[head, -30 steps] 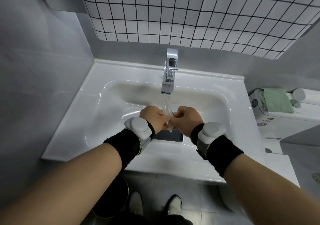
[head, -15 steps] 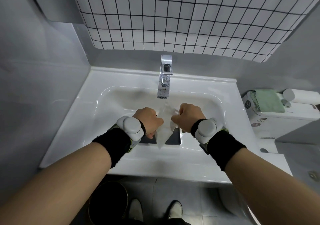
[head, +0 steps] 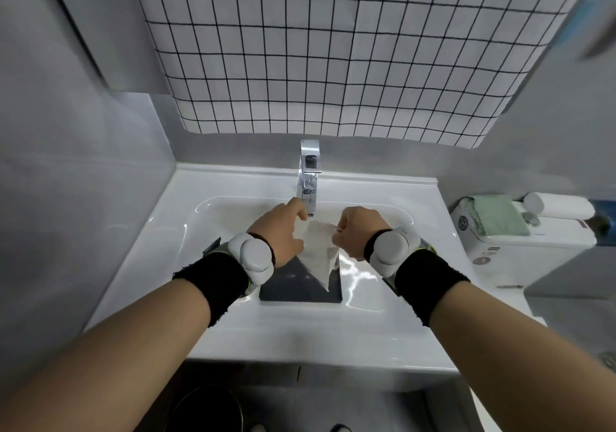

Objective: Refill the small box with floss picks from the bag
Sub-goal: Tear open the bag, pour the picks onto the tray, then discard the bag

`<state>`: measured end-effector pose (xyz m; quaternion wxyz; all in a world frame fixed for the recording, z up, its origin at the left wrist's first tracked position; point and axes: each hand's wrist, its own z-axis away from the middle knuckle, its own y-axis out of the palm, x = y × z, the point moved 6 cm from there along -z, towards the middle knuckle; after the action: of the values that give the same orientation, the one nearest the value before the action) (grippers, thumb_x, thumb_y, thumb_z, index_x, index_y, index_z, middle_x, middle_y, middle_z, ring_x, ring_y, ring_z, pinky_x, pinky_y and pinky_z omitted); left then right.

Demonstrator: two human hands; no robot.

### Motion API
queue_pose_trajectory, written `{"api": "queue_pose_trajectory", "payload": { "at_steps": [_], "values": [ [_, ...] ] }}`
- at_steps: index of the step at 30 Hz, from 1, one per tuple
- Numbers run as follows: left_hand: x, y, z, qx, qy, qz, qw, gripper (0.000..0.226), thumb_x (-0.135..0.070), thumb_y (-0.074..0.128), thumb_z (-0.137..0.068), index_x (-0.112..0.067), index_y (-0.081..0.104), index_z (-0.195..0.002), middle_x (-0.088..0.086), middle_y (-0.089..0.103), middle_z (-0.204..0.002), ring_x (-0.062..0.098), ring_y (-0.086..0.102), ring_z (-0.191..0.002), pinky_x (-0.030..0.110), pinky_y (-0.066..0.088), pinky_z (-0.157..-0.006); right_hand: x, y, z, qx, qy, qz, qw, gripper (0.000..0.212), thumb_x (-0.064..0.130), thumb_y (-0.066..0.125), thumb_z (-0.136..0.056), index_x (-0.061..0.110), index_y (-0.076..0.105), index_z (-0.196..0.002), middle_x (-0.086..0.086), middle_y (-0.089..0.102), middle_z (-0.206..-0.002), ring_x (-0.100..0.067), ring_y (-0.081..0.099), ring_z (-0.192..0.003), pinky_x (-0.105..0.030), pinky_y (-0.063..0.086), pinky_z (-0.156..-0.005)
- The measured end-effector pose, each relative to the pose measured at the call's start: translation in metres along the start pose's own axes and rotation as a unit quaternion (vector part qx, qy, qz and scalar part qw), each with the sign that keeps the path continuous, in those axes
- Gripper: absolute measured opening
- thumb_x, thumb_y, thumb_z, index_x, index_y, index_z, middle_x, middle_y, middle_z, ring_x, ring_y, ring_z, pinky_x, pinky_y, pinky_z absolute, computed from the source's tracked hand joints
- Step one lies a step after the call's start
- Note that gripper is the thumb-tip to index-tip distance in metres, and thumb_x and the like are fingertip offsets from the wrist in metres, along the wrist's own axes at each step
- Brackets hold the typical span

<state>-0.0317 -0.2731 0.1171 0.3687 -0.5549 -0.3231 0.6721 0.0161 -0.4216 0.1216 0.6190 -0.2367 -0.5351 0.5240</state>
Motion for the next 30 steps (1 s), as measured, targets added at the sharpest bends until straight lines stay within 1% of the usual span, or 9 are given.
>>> {"api": "queue_pose_trajectory", "payload": {
  "at_steps": [3, 6, 10, 14, 19, 22, 26, 28, 30],
  "values": [
    [-0.019, -0.005, 0.005, -0.003, 0.115, -0.023, 0.993, 0.038, -0.006, 0.059, -0.085, -0.028, 0.054, -0.115, -0.008, 0.035, -0.105, 0.016, 0.048, -0.097, 0.022, 0.036, -0.086, 0.003, -0.006, 0.003, -0.003, -0.003, -0.034, 0.999, 0.012, 0.02, 0.059, -0.084, 0.014, 0.064, -0.092, -0.008, 0.071, -0.087, -0.027, 0.067, -0.083, -0.036, 0.058, -0.077],
    [-0.028, 0.0, 0.006, 0.021, 0.167, -0.084, 0.982, 0.048, 0.002, 0.05, -0.085, -0.03, 0.06, -0.12, -0.005, 0.036, -0.108, 0.015, 0.041, -0.108, 0.023, 0.037, -0.093, 0.005, -0.011, 0.004, -0.003, -0.005, -0.06, 0.998, 0.012, 0.024, 0.065, -0.085, 0.013, 0.065, -0.088, -0.01, 0.073, -0.084, -0.028, 0.07, -0.076, -0.035, 0.058, -0.073],
    [-0.036, 0.004, 0.008, 0.0, 0.223, -0.195, 0.955, 0.017, -0.026, 0.06, -0.088, -0.027, 0.067, -0.104, -0.005, 0.037, -0.101, 0.014, 0.034, -0.1, 0.03, 0.039, -0.091, -0.002, -0.019, 0.004, -0.031, -0.006, -0.096, 0.995, 0.006, 0.018, 0.061, -0.084, 0.018, 0.065, -0.08, -0.008, 0.073, -0.08, -0.024, 0.065, -0.065, -0.031, 0.058, -0.067],
    [-0.053, 0.007, 0.008, -0.041, 0.273, -0.256, 0.926, 0.019, -0.039, 0.06, -0.087, -0.023, 0.069, -0.087, -0.008, 0.052, -0.107, 0.016, 0.037, -0.111, 0.029, 0.027, -0.099, -0.015, -0.02, 0.002, -0.052, -0.015, -0.124, 0.991, 0.009, 0.026, 0.059, -0.084, 0.022, 0.067, -0.084, -0.003, 0.073, -0.08, -0.02, 0.063, -0.067, -0.029, 0.055, -0.066],
    [-0.042, 0.004, -0.004, -0.029, 0.141, -0.198, 0.97, 0.016, -0.038, 0.054, -0.085, -0.029, 0.057, -0.073, -0.013, 0.051, -0.076, 0.022, 0.052, -0.094, 0.034, 0.034, -0.099, -0.032, -0.003, -0.001, -0.035, -0.03, -0.22, 0.974, 0.02, 0.041, 0.052, -0.087, 0.025, 0.063, -0.094, 0.004, 0.073, -0.081, -0.017, 0.071, -0.075, -0.034, 0.058, -0.072],
    [-0.027, -0.005, -0.01, -0.042, 0.01, -0.041, 0.998, 0.022, -0.033, 0.062, -0.082, -0.016, 0.059, -0.069, -0.004, 0.06, -0.07, 0.02, 0.056, -0.076, 0.03, 0.043, -0.079, -0.052, 0.005, -0.006, -0.035, -0.014, -0.257, 0.966, 0.029, 0.051, 0.045, -0.089, 0.028, 0.06, -0.099, 0.006, 0.072, -0.089, -0.019, 0.068, -0.089, -0.04, 0.055, -0.085],
    [-0.015, -0.009, -0.014, -0.052, -0.069, 0.102, 0.991, 0.029, -0.029, 0.065, -0.083, -0.003, 0.057, -0.074, 0.005, 0.074, -0.082, 0.004, 0.058, -0.059, 0.03, 0.048, -0.068, -0.084, 0.015, -0.009, -0.051, 0.026, -0.259, 0.964, 0.04, 0.051, 0.042, -0.092, 0.025, 0.057, -0.118, 0.005, 0.067, -0.111, -0.021, 0.06, -0.106, -0.035, 0.045, -0.095],
    [-0.01, -0.006, -0.014, -0.054, -0.098, 0.182, 0.977, 0.021, -0.027, 0.066, -0.083, -0.009, 0.056, -0.075, 0.01, 0.075, -0.089, -0.001, 0.067, -0.066, 0.036, 0.053, -0.078, -0.101, 0.021, -0.011, -0.048, 0.052, -0.266, 0.962, 0.047, 0.05, 0.042, -0.094, 0.021, 0.051, -0.13, 0.001, 0.063, -0.12, -0.023, 0.057, -0.113, -0.034, 0.042, -0.097],
    [-0.009, -0.005, -0.014, -0.07, -0.123, 0.275, 0.951, 0.018, -0.021, 0.066, -0.084, -0.004, 0.061, -0.085, 0.017, 0.073, -0.101, 0.014, 0.073, -0.083, 0.043, 0.052, -0.09, -0.117, 0.028, -0.015, -0.043, 0.08, -0.27, 0.959, 0.055, 0.052, 0.041, -0.094, 0.018, 0.042, -0.138, -0.004, 0.059, -0.129, -0.027, 0.055, -0.118, -0.035, 0.04, -0.1]
  ]
}}
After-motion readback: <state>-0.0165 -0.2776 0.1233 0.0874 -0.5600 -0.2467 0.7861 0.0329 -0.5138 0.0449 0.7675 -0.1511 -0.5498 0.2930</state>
